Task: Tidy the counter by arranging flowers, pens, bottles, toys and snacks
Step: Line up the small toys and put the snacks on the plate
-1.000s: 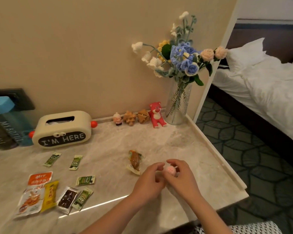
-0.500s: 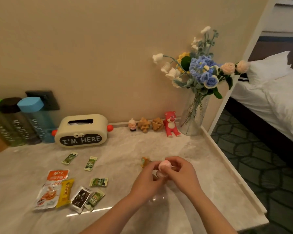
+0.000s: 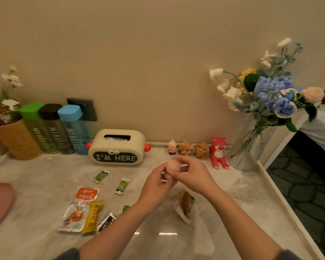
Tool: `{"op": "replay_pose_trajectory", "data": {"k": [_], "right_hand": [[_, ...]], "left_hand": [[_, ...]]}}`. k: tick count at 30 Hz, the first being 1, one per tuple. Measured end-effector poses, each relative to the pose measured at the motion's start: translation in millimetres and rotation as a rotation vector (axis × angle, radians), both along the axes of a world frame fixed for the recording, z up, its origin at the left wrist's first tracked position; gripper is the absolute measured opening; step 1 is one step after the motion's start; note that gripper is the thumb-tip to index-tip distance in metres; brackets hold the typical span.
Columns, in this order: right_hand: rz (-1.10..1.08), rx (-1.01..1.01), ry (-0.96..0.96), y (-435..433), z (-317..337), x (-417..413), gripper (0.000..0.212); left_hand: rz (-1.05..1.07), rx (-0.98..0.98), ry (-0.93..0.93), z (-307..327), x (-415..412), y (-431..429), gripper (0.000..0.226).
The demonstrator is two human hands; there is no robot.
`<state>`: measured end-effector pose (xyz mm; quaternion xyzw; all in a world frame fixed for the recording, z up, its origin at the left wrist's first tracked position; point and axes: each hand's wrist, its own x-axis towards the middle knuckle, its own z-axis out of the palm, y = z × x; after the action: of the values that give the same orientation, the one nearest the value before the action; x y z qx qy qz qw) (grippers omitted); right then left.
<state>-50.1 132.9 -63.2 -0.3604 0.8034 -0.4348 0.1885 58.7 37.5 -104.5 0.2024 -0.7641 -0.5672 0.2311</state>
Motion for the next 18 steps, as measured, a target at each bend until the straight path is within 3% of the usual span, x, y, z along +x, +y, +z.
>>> {"op": "replay_pose_trajectory", "data": {"k": [9,14,18], "right_hand": [[0.215,0.247,0.538,-72.3,12.4,-47.6,0.031],[0.220,0.299,0.619,-109.3,3.0,-75.3,0.037],[0.245,0.344,0.651,-131.3,-8.9,-89.6,0.041]], "left_hand": [[0.097,0.031,0.019,-9.7,-32.9,-54.7,0.042],[0.098,0.095,-0.138,-31.8,-46.2,-74.6,0.060],[0.104,0.170,-0.164,-39.4,-54.2,-83.2,0.058]]}}
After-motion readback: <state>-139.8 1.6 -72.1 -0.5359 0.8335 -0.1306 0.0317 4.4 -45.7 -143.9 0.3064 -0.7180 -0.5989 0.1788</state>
